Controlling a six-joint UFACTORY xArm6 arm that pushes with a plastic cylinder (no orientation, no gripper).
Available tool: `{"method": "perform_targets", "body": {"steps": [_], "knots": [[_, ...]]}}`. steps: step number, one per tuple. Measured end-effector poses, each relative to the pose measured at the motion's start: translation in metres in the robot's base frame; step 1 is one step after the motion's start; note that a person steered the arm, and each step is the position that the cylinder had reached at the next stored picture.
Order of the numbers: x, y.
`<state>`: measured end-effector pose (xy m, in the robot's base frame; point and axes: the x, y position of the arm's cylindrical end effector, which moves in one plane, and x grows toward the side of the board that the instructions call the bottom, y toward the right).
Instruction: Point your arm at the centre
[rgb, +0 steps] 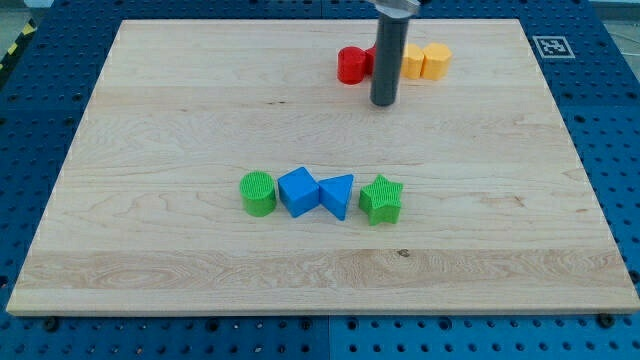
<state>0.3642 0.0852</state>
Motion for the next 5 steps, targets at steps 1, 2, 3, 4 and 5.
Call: {"method": "perform_targets", "body": {"steps": [1,2,3,4,5], "knots": [[0.015,0.010],[0.029,-0.006],[0.029,-0.021],[0.033,-0.052],[0.033,-0.066]]}}
